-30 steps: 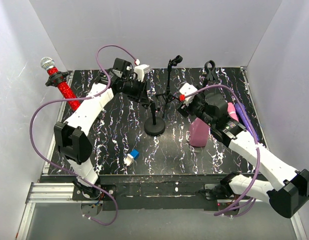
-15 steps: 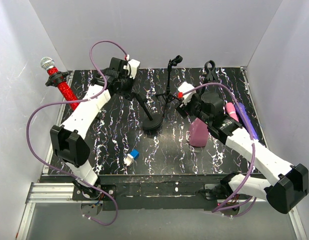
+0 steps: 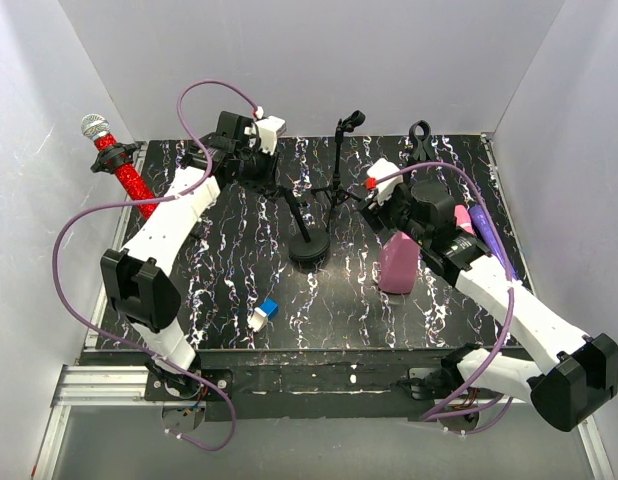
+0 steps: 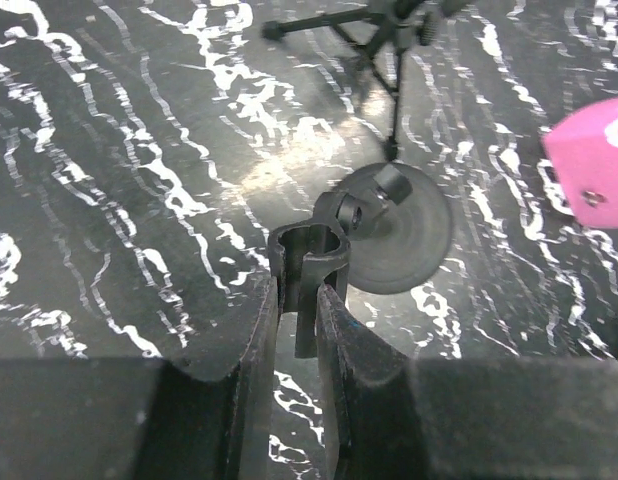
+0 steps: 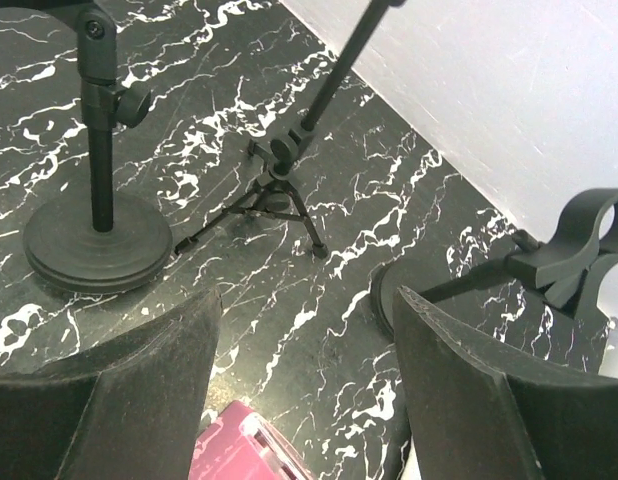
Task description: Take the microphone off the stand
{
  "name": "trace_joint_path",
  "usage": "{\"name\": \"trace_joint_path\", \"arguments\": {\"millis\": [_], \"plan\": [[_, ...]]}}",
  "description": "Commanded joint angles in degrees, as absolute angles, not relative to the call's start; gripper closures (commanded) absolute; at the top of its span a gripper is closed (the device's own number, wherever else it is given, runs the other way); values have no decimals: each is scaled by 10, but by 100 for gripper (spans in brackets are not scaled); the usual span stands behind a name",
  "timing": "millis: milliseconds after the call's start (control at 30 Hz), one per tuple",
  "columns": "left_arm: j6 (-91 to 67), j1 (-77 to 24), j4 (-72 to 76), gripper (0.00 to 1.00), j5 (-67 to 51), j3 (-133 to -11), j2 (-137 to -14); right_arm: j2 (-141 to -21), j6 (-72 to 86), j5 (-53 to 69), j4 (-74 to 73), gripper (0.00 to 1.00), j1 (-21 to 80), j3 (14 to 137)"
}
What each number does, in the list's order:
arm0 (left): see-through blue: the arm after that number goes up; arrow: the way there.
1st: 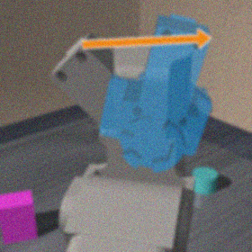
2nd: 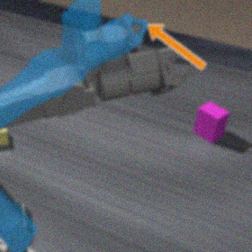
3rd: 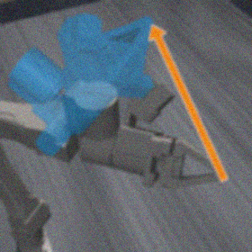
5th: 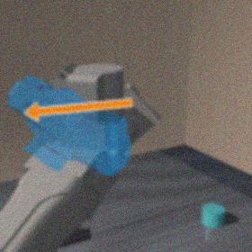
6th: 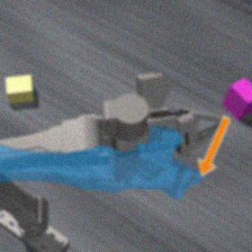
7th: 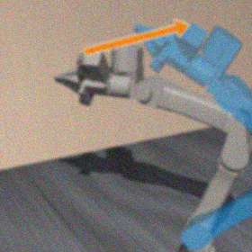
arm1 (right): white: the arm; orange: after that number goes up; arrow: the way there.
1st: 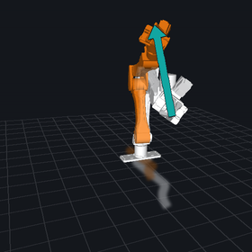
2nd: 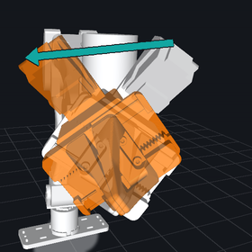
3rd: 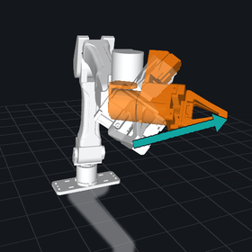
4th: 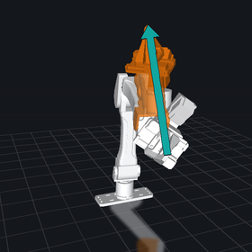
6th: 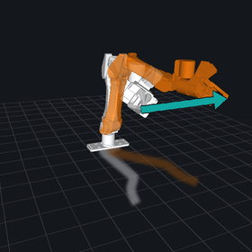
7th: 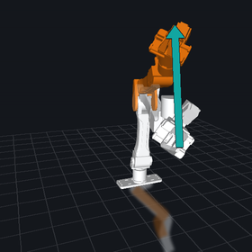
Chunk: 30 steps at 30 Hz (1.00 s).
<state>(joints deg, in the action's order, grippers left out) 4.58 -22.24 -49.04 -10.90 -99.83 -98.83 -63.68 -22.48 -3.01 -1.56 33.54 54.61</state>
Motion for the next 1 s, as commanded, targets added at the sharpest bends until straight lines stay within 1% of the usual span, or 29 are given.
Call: {"name": "trace_joint_path", "arguments": {"millis": [0,33,67,200,333,467,500,567,700,833,933,967], "plan": [[22,-230,-519,100,-268,-979,-957,-620,-206,-29,-24,25,322,566],[24,-235,-521,93,-282,-974,-954,-620,-204,-26,-24,25,320,566],[29,-241,-523,83,-286,-966,-950,-621,-202,-25,-22,25,319,566],[37,-254,-527,58,-281,-951,-953,-628,-195,-15,-18,25,318,564],[42,-258,-529,46,-270,-954,-965,-633,-192,-6,-11,25,318,568],[47,-261,-535,44,-295,-962,-973,-635,-193,-10,-11,25,318,567],[47,-262,-537,45,-299,-962,-974,-635,-193,-11,-11,25,319,567],[48,-262,-537,51,-300,-962,-974,-633,-193,-11,-11,25,319,564],[64,-262,-539,72,-287,-966,-977,-631,-192,-11,-9,25,318,558],[83,-262,-539,83,-235,-985,-978,-633,-192,-11,-8,25,318,561],[104,-262,-537,94,-186,-1007,-977,-635,-193,-13,-7,25,318,563],[110,-261,-534,97,-153,-1014,-976,-635,-193,-13,-8,25,318,563]]}}
